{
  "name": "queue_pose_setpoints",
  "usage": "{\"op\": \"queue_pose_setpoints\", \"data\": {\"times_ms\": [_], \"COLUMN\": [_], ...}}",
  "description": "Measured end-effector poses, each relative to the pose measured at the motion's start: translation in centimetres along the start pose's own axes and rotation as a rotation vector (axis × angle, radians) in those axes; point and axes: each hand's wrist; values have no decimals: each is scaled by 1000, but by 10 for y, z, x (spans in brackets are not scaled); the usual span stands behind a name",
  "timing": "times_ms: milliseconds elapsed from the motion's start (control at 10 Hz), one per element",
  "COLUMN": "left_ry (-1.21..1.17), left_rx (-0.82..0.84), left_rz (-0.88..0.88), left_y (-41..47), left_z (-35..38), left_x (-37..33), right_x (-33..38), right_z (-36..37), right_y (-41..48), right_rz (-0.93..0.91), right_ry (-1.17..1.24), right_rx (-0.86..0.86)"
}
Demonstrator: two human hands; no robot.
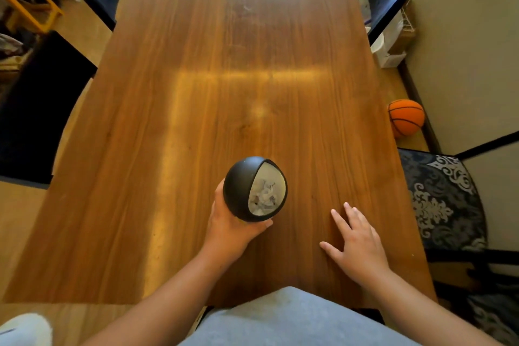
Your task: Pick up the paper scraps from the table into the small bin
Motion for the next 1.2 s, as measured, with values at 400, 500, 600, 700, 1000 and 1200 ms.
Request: {"op": "queue_pose_setpoints", "data": {"times_ms": [400, 500, 600, 700, 1000, 1200], "left_ry": [68, 78, 91, 124, 223, 318], "left_rx": [43, 49, 51, 58, 90, 135], "left_rz": [0, -7, -14, -39, -331, -457], "left_y": [7, 7, 7, 6, -42, -119], "left_z": [12, 12, 12, 12, 2, -10], "left_x": [5, 8, 11, 14, 50, 103], "right_x": [2, 2, 3, 1, 8, 20], "right_z": [-9, -9, -9, -7, -55, -197], "right_y": [-1, -1, 1, 1, 10, 5], "right_rz": [-2, 6, 11, 9, 33, -383], "right_ry": [36, 38, 26, 13, 357, 921], "right_rx": [31, 39, 38, 35, 184, -57]}}
Point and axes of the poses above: each hand's wrist, its own y-axis towards the middle knuckle, its own z-axis out of the palm, x = y × z, and after that the axes turned 12 degrees about -z, right-handed
